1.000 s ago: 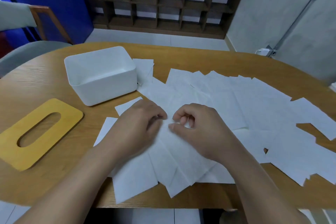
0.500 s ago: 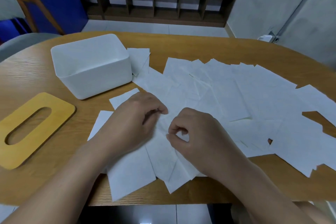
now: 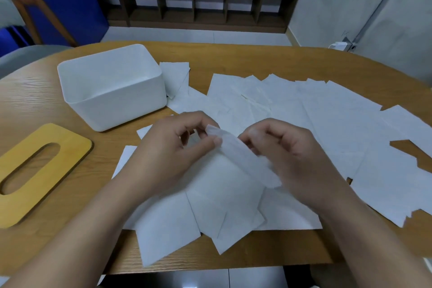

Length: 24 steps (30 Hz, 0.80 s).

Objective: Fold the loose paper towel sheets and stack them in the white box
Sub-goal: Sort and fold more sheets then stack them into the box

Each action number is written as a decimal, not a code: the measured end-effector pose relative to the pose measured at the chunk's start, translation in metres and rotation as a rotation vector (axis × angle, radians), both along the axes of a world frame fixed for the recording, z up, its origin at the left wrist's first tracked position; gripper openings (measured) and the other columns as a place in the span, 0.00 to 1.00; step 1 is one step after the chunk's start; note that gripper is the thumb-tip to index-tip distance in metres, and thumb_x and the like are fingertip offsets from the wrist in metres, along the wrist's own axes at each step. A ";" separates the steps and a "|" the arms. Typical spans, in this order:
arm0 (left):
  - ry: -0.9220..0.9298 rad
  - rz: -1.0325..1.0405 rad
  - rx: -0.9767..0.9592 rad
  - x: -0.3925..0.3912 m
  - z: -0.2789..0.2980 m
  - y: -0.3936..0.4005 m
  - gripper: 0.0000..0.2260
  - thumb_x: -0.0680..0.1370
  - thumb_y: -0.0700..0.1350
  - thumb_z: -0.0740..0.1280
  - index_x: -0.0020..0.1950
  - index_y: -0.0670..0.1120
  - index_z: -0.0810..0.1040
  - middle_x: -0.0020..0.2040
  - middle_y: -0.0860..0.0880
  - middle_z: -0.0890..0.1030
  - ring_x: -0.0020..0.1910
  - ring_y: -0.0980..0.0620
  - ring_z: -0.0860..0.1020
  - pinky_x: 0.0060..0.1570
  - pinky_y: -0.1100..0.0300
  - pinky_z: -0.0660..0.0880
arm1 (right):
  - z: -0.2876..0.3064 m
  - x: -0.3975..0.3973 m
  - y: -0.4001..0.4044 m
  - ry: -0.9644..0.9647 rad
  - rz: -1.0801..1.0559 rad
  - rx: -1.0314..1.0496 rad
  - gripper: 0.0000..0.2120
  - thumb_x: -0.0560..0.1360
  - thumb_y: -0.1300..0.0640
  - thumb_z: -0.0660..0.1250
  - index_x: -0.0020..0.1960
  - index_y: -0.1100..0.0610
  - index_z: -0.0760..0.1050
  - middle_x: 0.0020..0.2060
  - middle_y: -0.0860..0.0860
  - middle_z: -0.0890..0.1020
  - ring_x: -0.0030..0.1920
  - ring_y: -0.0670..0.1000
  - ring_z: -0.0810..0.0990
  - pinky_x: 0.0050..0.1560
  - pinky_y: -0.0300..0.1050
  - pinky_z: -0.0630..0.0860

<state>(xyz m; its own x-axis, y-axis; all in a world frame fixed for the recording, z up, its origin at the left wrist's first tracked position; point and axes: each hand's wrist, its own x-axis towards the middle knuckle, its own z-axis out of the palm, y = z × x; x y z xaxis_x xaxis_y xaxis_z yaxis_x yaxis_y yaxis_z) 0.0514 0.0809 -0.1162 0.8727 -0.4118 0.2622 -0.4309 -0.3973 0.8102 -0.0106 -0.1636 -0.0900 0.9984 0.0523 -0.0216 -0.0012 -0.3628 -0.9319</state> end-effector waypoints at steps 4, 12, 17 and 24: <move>0.051 0.104 -0.275 0.004 -0.002 -0.003 0.03 0.83 0.44 0.76 0.51 0.47 0.85 0.43 0.46 0.84 0.43 0.36 0.79 0.44 0.41 0.75 | -0.002 0.000 -0.004 0.042 -0.095 0.059 0.22 0.87 0.39 0.57 0.56 0.47 0.88 0.54 0.46 0.89 0.58 0.46 0.87 0.63 0.53 0.82; 0.055 0.130 -0.460 -0.002 0.005 -0.010 0.03 0.82 0.36 0.74 0.54 0.42 0.86 0.54 0.47 0.89 0.46 0.50 0.84 0.48 0.54 0.80 | -0.004 0.012 -0.012 0.317 0.000 0.298 0.31 0.75 0.31 0.64 0.65 0.52 0.84 0.54 0.56 0.89 0.50 0.56 0.89 0.52 0.54 0.83; 0.105 0.062 -0.425 0.001 -0.004 -0.007 0.09 0.80 0.27 0.72 0.53 0.39 0.86 0.57 0.46 0.89 0.62 0.46 0.86 0.59 0.52 0.81 | -0.007 0.011 -0.021 0.261 -0.015 0.255 0.16 0.78 0.47 0.75 0.64 0.48 0.84 0.45 0.56 0.89 0.42 0.57 0.84 0.46 0.48 0.83; 0.001 0.050 -0.272 0.007 -0.004 0.003 0.15 0.78 0.30 0.65 0.56 0.43 0.87 0.53 0.47 0.88 0.46 0.44 0.83 0.46 0.49 0.77 | -0.011 0.010 -0.040 0.120 -0.066 0.103 0.11 0.82 0.55 0.75 0.62 0.43 0.84 0.48 0.47 0.90 0.43 0.58 0.88 0.48 0.61 0.84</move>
